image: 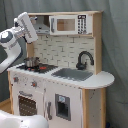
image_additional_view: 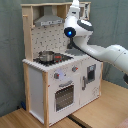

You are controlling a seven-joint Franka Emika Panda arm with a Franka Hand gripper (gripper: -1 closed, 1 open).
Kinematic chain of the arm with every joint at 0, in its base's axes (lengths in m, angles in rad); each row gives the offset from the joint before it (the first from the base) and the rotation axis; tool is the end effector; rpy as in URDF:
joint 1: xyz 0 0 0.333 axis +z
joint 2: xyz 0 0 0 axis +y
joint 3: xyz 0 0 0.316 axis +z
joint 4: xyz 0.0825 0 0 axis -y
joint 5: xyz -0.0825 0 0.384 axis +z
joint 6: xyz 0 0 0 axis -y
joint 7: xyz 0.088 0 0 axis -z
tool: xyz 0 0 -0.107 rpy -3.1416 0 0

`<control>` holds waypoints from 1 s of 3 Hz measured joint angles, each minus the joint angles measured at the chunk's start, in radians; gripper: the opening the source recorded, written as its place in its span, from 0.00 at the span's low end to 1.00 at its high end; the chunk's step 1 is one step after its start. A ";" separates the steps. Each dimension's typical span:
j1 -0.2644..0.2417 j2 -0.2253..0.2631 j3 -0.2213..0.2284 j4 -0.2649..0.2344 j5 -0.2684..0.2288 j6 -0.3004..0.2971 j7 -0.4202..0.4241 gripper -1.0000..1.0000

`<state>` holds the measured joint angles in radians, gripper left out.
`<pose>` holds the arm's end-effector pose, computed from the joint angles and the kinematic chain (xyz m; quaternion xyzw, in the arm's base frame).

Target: Play with the kitchen

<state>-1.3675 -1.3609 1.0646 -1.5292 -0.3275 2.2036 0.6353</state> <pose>0.4433 0.4147 0.7069 0.5565 -0.0927 0.6118 0.5545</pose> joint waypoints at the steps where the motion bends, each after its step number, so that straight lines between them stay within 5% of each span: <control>1: -0.039 0.003 0.000 0.026 0.049 -0.016 0.000 0.00; 2: -0.061 0.010 0.023 0.052 0.126 -0.066 0.000 0.00; 3: -0.070 0.087 0.038 0.053 0.157 -0.087 -0.059 0.00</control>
<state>-1.4376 -1.2736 1.1030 -1.4764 -0.1708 2.1163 0.5764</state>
